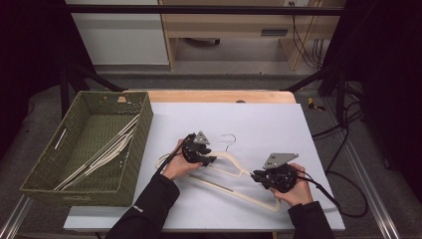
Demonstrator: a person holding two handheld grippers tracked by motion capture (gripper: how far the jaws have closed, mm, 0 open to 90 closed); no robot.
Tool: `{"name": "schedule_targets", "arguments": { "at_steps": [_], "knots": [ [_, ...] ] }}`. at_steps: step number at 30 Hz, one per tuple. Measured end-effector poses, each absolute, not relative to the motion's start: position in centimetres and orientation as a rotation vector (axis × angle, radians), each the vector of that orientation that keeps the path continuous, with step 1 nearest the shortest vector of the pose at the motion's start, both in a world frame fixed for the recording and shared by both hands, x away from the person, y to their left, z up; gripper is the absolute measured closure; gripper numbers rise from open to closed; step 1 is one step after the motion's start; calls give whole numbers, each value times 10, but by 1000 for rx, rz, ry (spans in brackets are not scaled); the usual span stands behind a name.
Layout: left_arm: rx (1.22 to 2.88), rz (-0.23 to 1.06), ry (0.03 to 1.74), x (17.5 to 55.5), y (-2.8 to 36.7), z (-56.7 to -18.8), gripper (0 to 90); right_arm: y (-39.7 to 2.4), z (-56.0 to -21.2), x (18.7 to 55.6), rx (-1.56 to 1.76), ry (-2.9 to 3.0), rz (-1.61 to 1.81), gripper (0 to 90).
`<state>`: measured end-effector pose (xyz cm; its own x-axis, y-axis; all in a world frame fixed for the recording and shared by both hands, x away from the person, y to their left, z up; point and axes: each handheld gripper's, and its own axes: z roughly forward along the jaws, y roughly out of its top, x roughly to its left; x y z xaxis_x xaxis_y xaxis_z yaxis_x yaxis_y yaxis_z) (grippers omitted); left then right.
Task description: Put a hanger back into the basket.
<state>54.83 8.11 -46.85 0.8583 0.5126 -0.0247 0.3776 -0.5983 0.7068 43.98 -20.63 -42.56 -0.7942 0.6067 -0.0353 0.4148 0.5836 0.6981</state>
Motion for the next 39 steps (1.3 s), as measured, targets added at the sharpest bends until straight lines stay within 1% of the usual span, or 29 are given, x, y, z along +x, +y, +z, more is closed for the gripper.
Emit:
{"name": "schedule_targets", "arguments": {
  "at_steps": [2, 5, 9, 13, 14, 15, 18, 19, 20, 24, 25, 26, 27, 32, 34, 35, 37, 38, 39],
  "knots": [
    [2292, 248, 615, 547, 82, -467, 649, -206, -426, 440, 836, 2548, 1014, 798],
    [2324, 267, 575, 545, 83, -464, 674, -206, -427, 440, 828, 2547, 1015, 798],
    [2352, 300, 524, 540, 86, -458, 698, -206, -428, 441, 832, 2552, 1010, 798],
    [2336, 352, 474, 531, 89, -448, 710, -206, -432, 442, 850, 2553, 1006, 804],
    [2337, 360, 459, 529, 89, -446, 715, -207, -433, 443, 860, 2557, 1008, 820],
    [2337, 373, 450, 526, 89, -445, 717, -207, -433, 443, 864, 2552, 1011, 864],
    [2351, 420, 401, 520, 89, -443, 735, -211, -434, 444, 886, 2542, 1060, 839],
    [2349, 433, 390, 518, 89, -443, 737, -213, -433, 444, 886, 2541, 1065, 820],
    [2335, 437, 387, 516, 90, -442, 739, -213, -433, 445, 880, 2546, 1083, 784],
    [2321, 455, 366, 507, 92, -436, 744, -212, -428, 446, 910, 2468, 1232, 556],
    [2310, 456, 369, 506, 92, -435, 744, -212, -426, 447, 915, 2449, 1259, 519],
    [2307, 456, 361, 503, 93, -433, 746, -211, -424, 447, 920, 2429, 1287, 458],
    [2302, 458, 358, 501, 94, -431, 746, -209, -422, 448, 925, 2397, 1318, 416],
    [2289, 472, 337, 488, 95, -425, 752, -190, -416, 454, 894, 2401, 1337, 428],
    [2285, 475, 337, 485, 96, -423, 752, -179, -417, 457, 877, 2430, 1331, 474],
    [2282, 475, 336, 483, 97, -422, 752, -175, -417, 459, 867, 2442, 1330, 481],
    [2277, 477, 331, 480, 98, -421, 753, -163, -419, 463, 852, 2475, 1311, 551],
    [2275, 472, 331, 479, 99, -420, 753, -160, -420, 464, 851, 2481, 1315, 560],
    [2270, 467, 332, 478, 99, -420, 752, -157, -420, 466, 848, 2490, 1317, 597]
  ]
}}
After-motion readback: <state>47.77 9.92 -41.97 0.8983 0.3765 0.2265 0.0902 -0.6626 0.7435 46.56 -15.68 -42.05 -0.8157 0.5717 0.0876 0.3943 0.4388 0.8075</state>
